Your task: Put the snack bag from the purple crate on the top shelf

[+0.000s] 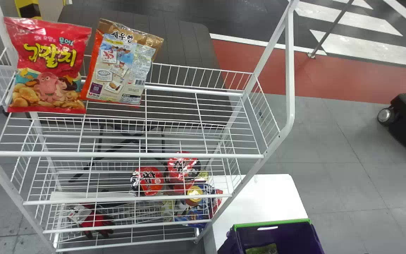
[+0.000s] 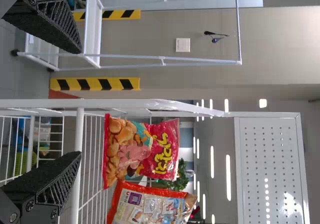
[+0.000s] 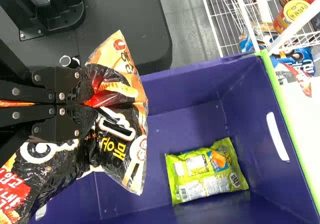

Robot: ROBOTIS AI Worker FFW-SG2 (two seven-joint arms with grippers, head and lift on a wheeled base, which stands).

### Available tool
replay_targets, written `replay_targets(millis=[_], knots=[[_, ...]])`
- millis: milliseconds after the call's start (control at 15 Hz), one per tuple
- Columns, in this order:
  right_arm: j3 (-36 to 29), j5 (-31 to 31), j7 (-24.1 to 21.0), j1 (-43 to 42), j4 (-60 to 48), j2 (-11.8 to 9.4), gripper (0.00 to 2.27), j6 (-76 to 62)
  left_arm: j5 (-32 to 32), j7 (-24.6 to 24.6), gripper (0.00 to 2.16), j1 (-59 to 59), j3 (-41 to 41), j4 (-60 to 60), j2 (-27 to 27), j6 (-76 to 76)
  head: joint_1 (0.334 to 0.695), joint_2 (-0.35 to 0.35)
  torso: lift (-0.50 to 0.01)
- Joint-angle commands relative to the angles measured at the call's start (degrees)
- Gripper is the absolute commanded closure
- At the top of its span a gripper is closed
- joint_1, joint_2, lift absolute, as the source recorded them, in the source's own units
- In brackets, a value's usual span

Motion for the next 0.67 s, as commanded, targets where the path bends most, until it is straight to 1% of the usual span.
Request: replay_targets(millis=[0,133,267,400,467,600], knots=[[0.03,0.07,0.43,-0.06,0.01,-0.08,2.13,0.04,-0.02,0.00,0.09,-0.08,-0.04,0.02,-0.02,0.12,0.695,-0.350,0.010],[0.12,-0.11,1.49,-0.06,0.01,0.01,2.12,0.04,-0.11,0.00,0.09,-0.08,-0.04,-0.25,-0.11,0.30,0.695,-0.350,0.010],[-0.15,-1.60,2.98,0.38,-0.17,0.01,2.12,-1.55,-0.11,0.18,0.09,-0.08,0.04,-0.34,-0.11,1.00,0.695,-0.350,0.000],[-0.32,-2.48,4.74,0.73,-2.37,0.62,2.12,-0.32,-0.20,0.44,0.09,0.01,0.04,-0.60,-0.11,1.00,0.695,-0.350,0.000],[-0.85,-4.68,7.20,1.17,-4.04,0.97,2.12,1.09,-0.28,0.53,0.09,0.27,0.04,-1.04,-0.11,1.00,0.695,-0.350,0.000],[-2.43,-9.78,8.26,1.61,-8.78,2.47,2.12,8.30,-0.46,0.62,0.09,0.62,0.13,-1.39,-0.11,1.00,0.695,-0.350,0.000]])
